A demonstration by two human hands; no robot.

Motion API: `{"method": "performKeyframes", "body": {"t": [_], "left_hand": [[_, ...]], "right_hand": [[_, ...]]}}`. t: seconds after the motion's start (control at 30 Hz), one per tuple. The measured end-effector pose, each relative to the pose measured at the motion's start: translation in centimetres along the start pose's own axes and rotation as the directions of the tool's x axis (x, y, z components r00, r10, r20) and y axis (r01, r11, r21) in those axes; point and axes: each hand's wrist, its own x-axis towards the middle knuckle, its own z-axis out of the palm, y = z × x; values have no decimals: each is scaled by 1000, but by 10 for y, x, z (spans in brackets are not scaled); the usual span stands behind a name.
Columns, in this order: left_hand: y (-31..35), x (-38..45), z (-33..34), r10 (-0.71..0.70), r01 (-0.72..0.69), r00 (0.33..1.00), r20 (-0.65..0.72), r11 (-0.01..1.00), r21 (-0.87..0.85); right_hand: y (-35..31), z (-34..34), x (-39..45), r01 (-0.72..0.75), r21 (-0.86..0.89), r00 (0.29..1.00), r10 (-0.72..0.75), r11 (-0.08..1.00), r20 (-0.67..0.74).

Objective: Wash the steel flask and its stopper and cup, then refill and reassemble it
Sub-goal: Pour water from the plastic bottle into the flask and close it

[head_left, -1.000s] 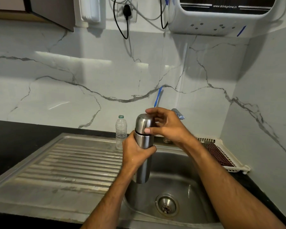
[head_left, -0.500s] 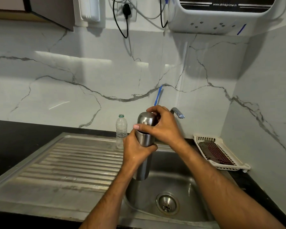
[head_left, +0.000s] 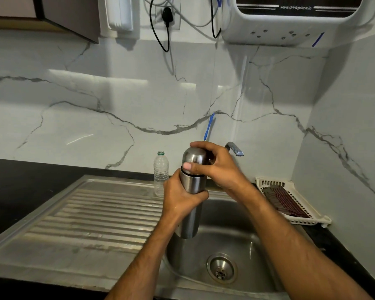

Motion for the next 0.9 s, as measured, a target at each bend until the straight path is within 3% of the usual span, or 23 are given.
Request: {"method": "performKeyframes", "body": {"t": [0.07, 0.2, 0.27, 0.33, 0.4, 0.47, 0.5, 0.57, 0.63, 0.73, 0.8, 0.9], "left_hand": [[1, 0, -2, 12, -12, 1000, 16, 1000, 13], [3, 1, 1, -16, 15, 999, -31, 1000, -20], [2, 1, 3, -11, 10, 999, -39, 999, -32], [2, 2, 0, -3, 3, 1000, -4, 1000, -28], [2, 4, -5, 35, -33, 995, 95, 999, -32], [3, 5, -10, 65, -46, 976, 209, 995, -93], [3, 5, -12, 67, -37, 966, 249, 992, -124], [3, 4, -10, 50, -11, 966, 254, 988, -152], [3, 2, -4, 31, -6, 982, 188, 991, -132], [4, -1, 4, 23, -17, 995, 100, 998, -57], [5, -1, 4, 24, -19, 994, 108, 999, -46], [3, 3, -7, 30, 2, 972, 235, 991, -137]], "right_hand": [[2, -6, 0, 1, 31, 1000, -2, 1000, 24], [5, 16, -3, 41, -159, 967, -79, 986, -243], [5, 19, -4, 55, -152, 959, -95, 987, -266], [4, 8, 3, 24, -15, 988, -26, 1000, -152], [2, -5, 9, -46, 184, 994, 28, 982, 101], [-2, -11, 11, -95, 301, 940, -14, 949, 342], [-2, -11, 12, -106, 338, 920, -36, 935, 389], [-3, -4, 12, -104, 381, 945, -28, 919, 325], [-3, 7, 10, -55, 336, 992, 13, 940, 128], [3, 18, 9, -15, 254, 995, 39, 967, -89], [6, 11, 11, -25, 285, 999, 37, 958, -36], [8, -5, 12, -85, 382, 965, -20, 920, 262]]}}
